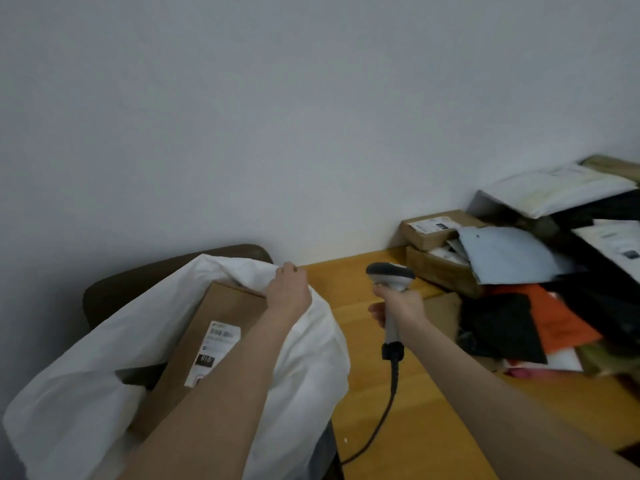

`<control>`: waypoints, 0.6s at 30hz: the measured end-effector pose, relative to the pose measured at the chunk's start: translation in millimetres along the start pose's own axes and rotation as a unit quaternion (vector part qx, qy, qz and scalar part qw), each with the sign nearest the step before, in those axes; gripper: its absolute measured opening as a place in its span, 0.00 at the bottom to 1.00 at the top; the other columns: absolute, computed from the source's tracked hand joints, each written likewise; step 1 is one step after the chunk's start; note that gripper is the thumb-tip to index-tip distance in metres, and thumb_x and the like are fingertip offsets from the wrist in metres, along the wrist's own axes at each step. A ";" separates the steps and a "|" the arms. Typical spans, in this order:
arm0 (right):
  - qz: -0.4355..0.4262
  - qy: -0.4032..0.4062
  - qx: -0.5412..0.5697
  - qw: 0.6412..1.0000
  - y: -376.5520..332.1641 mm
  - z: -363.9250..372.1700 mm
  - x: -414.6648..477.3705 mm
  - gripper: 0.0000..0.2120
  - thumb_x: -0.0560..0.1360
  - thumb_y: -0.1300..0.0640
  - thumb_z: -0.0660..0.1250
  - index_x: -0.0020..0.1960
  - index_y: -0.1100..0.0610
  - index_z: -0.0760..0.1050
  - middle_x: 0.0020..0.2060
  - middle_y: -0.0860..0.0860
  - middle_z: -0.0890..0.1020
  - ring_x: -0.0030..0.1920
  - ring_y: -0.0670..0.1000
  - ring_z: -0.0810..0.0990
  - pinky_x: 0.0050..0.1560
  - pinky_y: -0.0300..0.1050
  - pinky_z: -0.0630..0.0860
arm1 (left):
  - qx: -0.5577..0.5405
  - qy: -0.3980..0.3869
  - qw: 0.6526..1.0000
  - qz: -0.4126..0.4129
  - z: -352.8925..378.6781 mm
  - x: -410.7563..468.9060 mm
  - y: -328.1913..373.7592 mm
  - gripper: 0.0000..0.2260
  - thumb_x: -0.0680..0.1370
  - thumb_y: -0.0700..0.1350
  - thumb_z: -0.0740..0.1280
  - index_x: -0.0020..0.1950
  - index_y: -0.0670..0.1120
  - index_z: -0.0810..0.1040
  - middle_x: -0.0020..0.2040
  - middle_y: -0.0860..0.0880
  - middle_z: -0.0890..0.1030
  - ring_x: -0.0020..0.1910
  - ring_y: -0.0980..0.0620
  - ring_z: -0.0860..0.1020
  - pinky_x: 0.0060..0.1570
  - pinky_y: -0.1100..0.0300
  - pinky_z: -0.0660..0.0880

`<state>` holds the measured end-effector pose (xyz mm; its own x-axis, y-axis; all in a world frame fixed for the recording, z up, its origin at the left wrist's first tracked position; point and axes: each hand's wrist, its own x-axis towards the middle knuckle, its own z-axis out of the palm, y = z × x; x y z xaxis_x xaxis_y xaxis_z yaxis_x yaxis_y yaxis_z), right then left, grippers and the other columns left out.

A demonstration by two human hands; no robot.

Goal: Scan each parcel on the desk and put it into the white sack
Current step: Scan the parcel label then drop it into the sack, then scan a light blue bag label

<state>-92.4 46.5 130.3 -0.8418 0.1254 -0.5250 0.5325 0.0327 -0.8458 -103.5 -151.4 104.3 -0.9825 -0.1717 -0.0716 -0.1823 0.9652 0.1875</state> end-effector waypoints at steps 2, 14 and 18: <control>0.005 0.024 0.005 1.000 -7.0 -33.3 7.5 0.08 0.75 0.58 0.70 0.46 0.64 0.77 0.30 0.58 0.81 0.28 0.52 0.76 0.29 0.43 0.74 | 0.008 -0.010 1.000 0.028 -0.2 8.0 46.3 0.17 0.79 0.41 0.58 0.67 0.43 0.69 0.65 0.43 0.68 0.64 0.45 0.68 0.56 0.53 0.70; 0.018 0.087 0.000 0.996 -36.8 -260.3 124.2 0.07 0.73 0.59 0.69 0.44 0.64 0.78 0.27 0.57 0.81 0.28 0.52 0.78 0.38 0.47 0.78 | -0.115 -0.094 0.988 0.028 60.1 69.7 306.3 0.23 0.78 0.52 0.65 0.70 0.47 0.67 0.66 0.45 0.71 0.64 0.47 0.71 0.59 0.53 0.73; 0.012 0.126 0.006 0.992 -48.3 -319.9 161.5 0.07 0.73 0.58 0.69 0.42 0.62 0.76 0.27 0.56 0.81 0.27 0.52 0.78 0.32 0.43 0.75 | -0.299 -0.126 0.945 -0.050 87.2 89.2 364.5 0.32 0.75 0.50 0.71 0.74 0.43 0.61 0.70 0.45 0.70 0.67 0.46 0.71 0.62 0.55 0.70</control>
<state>-225.6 382.3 116.6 -0.7787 0.3708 -0.5060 0.5501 0.0160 -0.8349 -254.3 202.3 80.9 -0.9332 -0.1306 -0.3348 -0.3356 0.6497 0.6821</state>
